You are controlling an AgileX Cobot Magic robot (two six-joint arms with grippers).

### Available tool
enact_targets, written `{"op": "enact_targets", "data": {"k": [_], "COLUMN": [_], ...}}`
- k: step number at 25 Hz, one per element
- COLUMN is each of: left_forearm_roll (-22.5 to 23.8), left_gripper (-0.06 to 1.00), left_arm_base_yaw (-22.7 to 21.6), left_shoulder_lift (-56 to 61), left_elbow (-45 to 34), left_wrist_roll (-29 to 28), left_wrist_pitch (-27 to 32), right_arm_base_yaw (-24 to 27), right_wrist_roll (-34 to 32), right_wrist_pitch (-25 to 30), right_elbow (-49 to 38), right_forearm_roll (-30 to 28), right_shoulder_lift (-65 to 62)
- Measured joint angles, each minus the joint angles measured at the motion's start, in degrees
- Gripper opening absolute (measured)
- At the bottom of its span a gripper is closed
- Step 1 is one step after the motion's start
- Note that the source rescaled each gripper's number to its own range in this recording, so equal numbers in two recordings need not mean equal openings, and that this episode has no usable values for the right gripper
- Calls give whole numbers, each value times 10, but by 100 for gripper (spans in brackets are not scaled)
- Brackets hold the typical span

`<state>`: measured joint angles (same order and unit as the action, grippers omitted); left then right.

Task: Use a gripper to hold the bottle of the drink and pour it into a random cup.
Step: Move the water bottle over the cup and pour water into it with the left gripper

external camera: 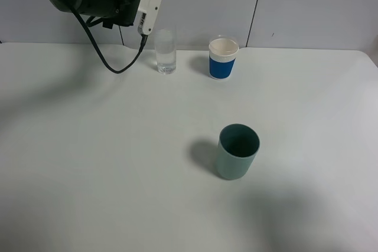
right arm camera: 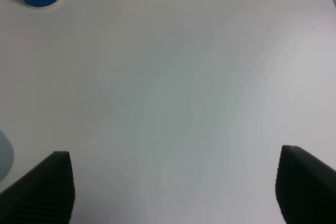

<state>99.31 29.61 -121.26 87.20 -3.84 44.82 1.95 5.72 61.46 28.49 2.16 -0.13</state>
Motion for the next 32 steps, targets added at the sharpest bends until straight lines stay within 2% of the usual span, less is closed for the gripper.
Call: {"op": "enact_targets", "data": {"k": [6, 32], "left_forearm_roll": [0, 0], "left_gripper": [3, 3], "left_arm_base_yaw": [1, 11], "left_shoulder_lift": [0, 1], "left_elbow": [0, 0], "left_wrist_roll": [19, 25], "left_wrist_pitch": [13, 39], "right_arm_base_yaw": [0, 0], "right_wrist_roll": [0, 0], "right_wrist_pitch": [0, 0], "right_elbow": [0, 0], "right_forearm_roll": [0, 0], "right_shoulder_lift": [0, 0]}}
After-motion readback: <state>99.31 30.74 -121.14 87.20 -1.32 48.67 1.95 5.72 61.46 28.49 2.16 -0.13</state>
